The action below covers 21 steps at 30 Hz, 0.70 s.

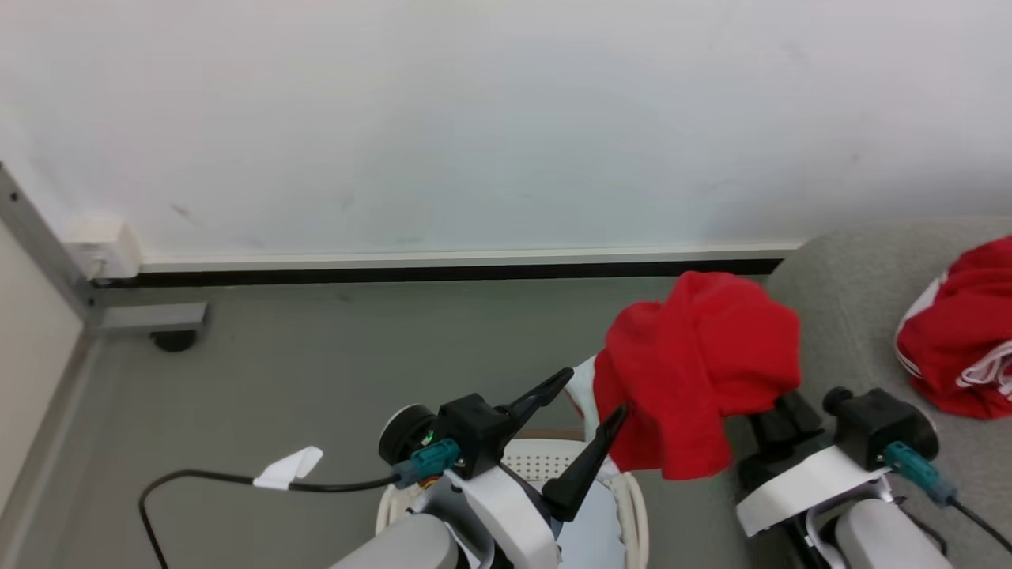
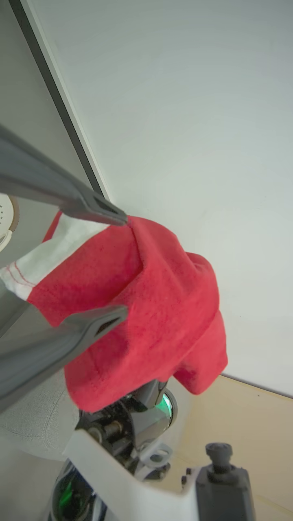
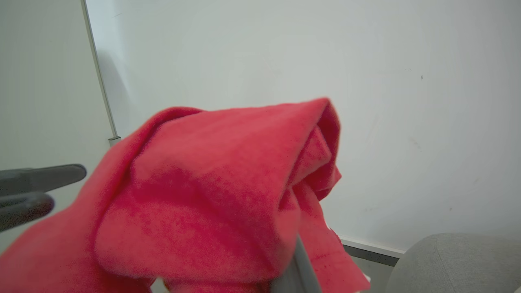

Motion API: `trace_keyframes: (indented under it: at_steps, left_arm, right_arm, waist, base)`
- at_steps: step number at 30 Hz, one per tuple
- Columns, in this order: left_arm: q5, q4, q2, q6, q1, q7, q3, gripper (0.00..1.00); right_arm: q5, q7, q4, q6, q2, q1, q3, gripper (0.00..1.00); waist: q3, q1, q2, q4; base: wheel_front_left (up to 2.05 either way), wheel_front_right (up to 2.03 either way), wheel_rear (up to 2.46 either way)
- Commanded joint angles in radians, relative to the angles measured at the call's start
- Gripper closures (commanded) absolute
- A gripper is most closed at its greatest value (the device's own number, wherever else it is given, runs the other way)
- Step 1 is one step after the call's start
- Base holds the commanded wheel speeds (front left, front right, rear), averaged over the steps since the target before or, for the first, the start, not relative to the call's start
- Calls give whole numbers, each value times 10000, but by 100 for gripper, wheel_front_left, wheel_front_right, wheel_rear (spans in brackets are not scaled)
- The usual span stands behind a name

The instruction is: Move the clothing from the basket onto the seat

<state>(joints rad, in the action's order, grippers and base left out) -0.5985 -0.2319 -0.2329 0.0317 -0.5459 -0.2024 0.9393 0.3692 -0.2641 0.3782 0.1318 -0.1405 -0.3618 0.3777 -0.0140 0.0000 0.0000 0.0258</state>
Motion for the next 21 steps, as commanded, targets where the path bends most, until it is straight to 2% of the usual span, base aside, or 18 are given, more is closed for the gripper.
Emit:
trace_keyframes:
  at_steps: [1, 7, 21]
  left_arm:
    - [30, 3, -83, 50, 101, -38, -12, 0]
    - [175, -41, -185, 110, 48, -174, 3, 0]
    - [450, -103, -246, 166, -132, -405, 24, 0]
  right_arm:
    - [-101, -2, -139, -23, -152, 158, -188, 100]
    - [-314, -2, -569, -23, -266, 383, -884, 100]
    - [-516, -2, -1228, -23, -450, 849, -1614, 100]
  waist:
    - [-76, 0, 0, 405]
    - [-225, 0, 0, 1303]
    - [-641, 0, 0, 3487]
  base:
    - [0, 0, 0]
    - [0, 0, 0]
    - [0, 0, 0]
